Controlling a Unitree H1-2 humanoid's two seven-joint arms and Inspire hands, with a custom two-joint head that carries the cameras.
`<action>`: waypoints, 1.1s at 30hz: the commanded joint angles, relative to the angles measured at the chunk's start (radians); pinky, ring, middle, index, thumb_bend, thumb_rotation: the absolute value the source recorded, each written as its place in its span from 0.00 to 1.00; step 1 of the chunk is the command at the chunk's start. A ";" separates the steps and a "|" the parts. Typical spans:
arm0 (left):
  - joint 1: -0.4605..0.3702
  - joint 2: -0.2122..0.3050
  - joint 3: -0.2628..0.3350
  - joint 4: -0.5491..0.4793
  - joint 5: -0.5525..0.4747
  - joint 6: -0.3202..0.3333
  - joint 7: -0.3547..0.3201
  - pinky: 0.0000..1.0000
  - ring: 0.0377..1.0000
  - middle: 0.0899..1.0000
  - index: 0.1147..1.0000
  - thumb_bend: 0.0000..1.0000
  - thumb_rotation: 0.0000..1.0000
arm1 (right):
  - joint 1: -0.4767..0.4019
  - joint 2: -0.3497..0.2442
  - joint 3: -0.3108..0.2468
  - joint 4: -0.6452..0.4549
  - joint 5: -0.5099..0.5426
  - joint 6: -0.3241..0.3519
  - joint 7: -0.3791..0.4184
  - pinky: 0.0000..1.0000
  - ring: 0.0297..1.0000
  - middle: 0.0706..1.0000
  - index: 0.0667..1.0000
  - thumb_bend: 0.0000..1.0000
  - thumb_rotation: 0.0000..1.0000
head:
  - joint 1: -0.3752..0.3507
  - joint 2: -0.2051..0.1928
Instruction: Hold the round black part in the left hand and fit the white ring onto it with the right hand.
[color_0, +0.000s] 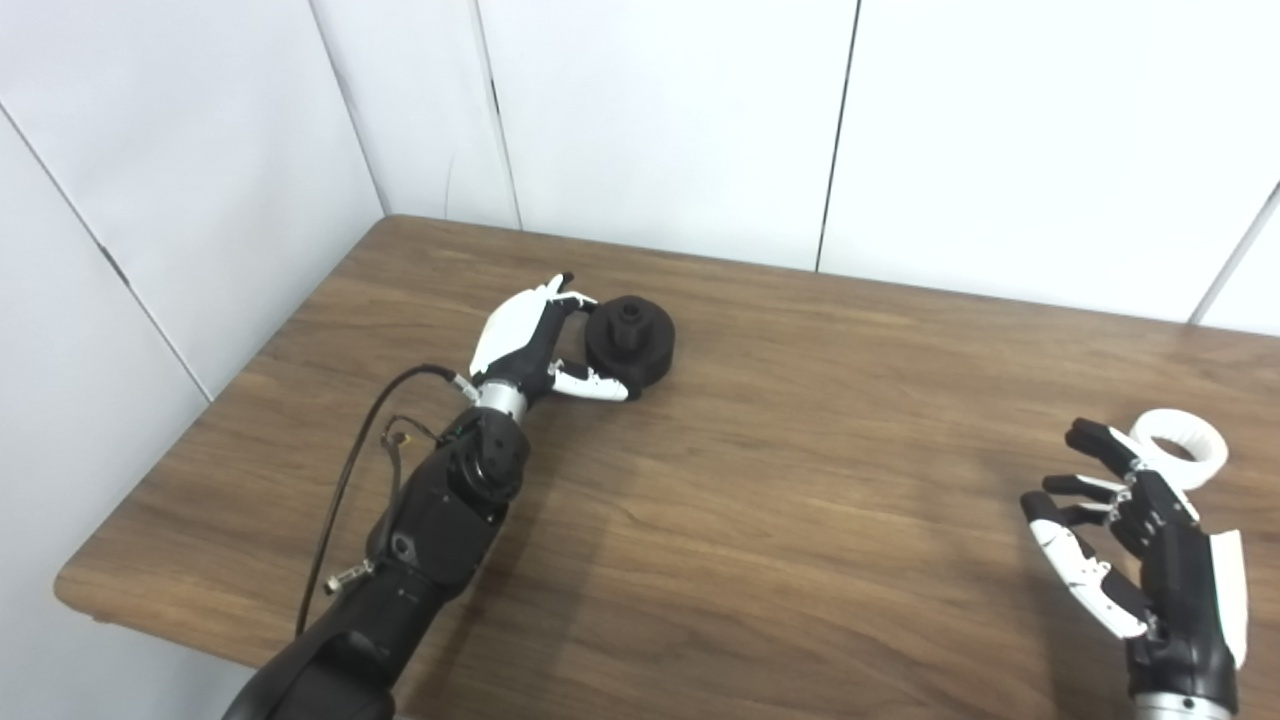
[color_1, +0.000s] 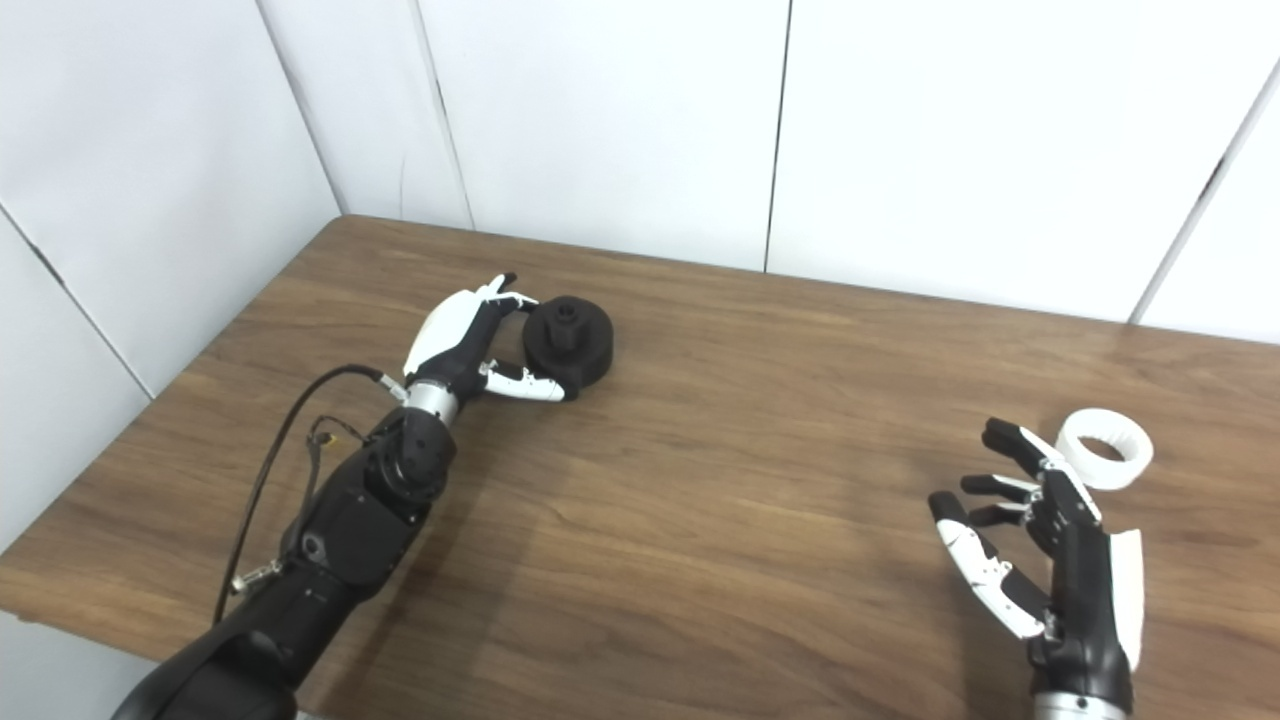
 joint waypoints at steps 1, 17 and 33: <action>-0.028 0.012 0.005 -0.011 0.001 -0.027 0.022 1.00 1.00 1.00 0.59 0.88 0.20 | -0.016 0.003 0.000 -0.039 0.001 -0.011 -0.001 0.49 0.61 0.77 0.76 0.54 0.37 | 0.001 0.001; 0.052 -0.002 -0.061 -0.153 0.008 -0.044 -0.042 1.00 1.00 1.00 0.55 0.94 0.19 | -0.014 0.003 0.002 -0.051 0.007 -0.007 0.005 0.49 0.62 0.77 0.76 0.52 0.33 | -0.002 0.009; 0.191 -0.015 -0.130 -0.367 0.024 -0.003 -0.167 1.00 1.00 1.00 0.57 0.95 0.25 | -0.015 0.007 0.004 -0.068 0.000 0.016 0.007 0.50 0.62 0.77 0.76 0.53 0.35 | -0.029 0.024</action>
